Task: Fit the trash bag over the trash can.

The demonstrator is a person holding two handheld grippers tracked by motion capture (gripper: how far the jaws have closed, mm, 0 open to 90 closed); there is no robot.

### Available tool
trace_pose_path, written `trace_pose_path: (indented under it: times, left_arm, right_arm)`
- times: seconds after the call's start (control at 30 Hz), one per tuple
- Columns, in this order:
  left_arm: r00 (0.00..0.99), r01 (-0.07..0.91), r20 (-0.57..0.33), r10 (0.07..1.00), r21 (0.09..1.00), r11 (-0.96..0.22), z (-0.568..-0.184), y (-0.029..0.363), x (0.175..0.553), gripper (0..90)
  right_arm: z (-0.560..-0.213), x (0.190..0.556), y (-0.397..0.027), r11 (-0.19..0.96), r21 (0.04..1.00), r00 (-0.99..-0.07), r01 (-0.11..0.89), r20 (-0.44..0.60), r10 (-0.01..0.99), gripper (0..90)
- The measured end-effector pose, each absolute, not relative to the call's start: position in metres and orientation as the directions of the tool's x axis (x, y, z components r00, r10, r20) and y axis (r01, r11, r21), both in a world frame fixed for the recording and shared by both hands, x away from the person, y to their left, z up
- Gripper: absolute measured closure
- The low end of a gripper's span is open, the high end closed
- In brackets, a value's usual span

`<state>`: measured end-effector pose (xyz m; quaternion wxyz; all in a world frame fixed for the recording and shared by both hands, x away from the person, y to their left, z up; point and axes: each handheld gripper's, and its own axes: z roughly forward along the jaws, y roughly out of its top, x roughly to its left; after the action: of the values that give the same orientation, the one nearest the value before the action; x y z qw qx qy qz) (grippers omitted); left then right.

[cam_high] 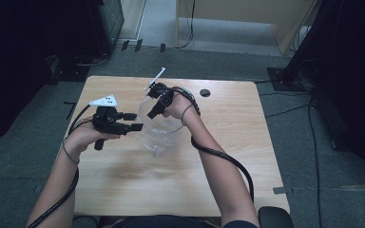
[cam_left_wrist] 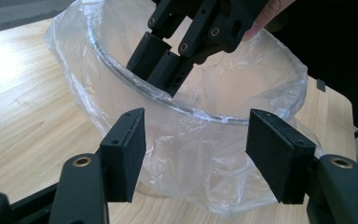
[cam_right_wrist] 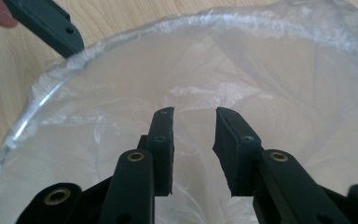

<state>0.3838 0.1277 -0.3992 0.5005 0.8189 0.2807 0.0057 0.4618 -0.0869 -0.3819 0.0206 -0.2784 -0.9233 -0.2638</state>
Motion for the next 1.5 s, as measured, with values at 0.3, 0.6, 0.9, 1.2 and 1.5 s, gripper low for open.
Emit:
trace_pose_path:
  times: [0.3, 0.6, 0.9, 1.2, 1.5]
  left_arm:
    - [0.843, 0.452, -0.27, 0.465, 0.823, -0.343, -0.399, 0.127, 0.384, 37.0]
    - [0.844, 0.452, -0.269, 0.464, 0.823, -0.345, -0.4, 0.126, 0.383, 36.8]
    - [0.85, 0.439, -0.261, 0.457, 0.83, -0.344, -0.4, 0.125, 0.383, 36.6]
    - [0.849, 0.442, -0.265, 0.457, 0.83, -0.34, -0.4, 0.125, 0.383, 36.9]
    - [0.849, 0.444, -0.267, 0.456, 0.828, -0.342, -0.401, 0.125, 0.383, 36.7]
  right_arm:
    - [-0.389, 0.469, -0.078, 0.676, 0.522, -0.846, 0.52, 0.207, 0.492, 58.8]
    - [-0.408, 0.471, -0.077, 0.681, 0.5, -0.834, 0.535, 0.189, 0.518, 47.4]
    - [-0.405, 0.467, -0.074, 0.7, 0.483, -0.839, 0.527, 0.164, 0.519, 41.5]
    - [-0.384, 0.466, -0.084, 0.678, 0.509, -0.835, 0.53, 0.177, 0.52, 41.1]
    - [-0.379, 0.47, -0.11, 0.657, 0.542, -0.835, 0.523, 0.17, 0.524, 42.9]
